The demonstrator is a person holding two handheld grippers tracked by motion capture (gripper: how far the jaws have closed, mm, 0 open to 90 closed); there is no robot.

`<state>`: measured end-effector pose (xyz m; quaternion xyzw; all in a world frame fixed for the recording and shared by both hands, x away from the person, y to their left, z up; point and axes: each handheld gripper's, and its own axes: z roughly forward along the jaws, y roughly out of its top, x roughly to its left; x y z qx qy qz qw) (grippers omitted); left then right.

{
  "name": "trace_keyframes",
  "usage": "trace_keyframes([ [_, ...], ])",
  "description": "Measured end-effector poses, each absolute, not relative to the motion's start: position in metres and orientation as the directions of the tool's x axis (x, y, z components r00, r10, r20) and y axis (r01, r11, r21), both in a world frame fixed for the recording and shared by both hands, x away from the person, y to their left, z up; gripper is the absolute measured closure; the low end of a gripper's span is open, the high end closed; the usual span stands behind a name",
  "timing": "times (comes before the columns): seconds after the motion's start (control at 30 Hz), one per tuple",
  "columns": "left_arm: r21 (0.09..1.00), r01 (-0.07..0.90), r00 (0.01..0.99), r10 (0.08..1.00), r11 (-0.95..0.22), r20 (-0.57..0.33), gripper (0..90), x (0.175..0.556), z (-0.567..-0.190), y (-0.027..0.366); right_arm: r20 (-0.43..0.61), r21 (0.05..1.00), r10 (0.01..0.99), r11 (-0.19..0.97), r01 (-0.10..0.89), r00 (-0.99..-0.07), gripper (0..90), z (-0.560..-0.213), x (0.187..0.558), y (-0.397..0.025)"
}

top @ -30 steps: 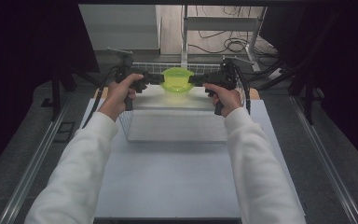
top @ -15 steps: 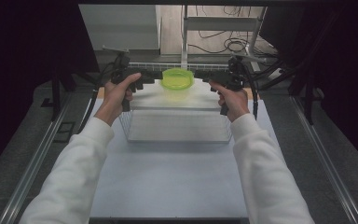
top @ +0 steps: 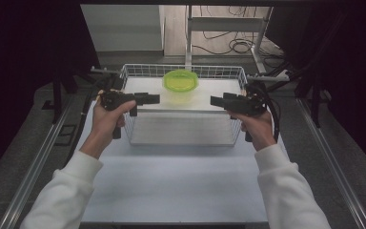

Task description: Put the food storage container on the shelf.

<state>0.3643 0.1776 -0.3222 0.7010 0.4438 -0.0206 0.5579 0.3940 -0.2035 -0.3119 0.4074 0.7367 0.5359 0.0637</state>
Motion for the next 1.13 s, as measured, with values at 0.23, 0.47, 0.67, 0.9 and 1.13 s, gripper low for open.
trace_keyframes([
  [0.23,0.779,0.626,0.622,0.619,-0.024,-0.48,27.3,0.323,-0.352,0.182,0.244,0.863,0.667,0.181,0.471,-0.704,25.1,-0.331,0.356,-0.219],
  [0.47,0.769,0.635,0.605,0.665,-0.072,-0.437,27.5,0.289,-0.397,0.191,0.264,0.865,0.663,0.158,0.476,-0.7,24.9,-0.366,0.324,-0.248],
  [0.67,0.744,0.661,0.585,0.689,-0.099,-0.428,27.4,0.268,-0.431,0.195,0.259,0.834,0.683,0.198,0.515,-0.682,24.7,-0.407,0.302,-0.263],
  [0.9,0.733,0.67,0.579,0.7,-0.116,-0.418,27.4,0.265,-0.44,0.195,0.245,0.814,0.691,0.234,0.531,-0.68,24.3,-0.421,0.298,-0.26],
  [1.13,0.738,0.661,0.579,0.716,-0.134,-0.389,26.6,0.265,-0.443,0.195,0.225,0.831,0.707,0.22,0.511,-0.671,20.3,-0.423,0.297,-0.261],
])
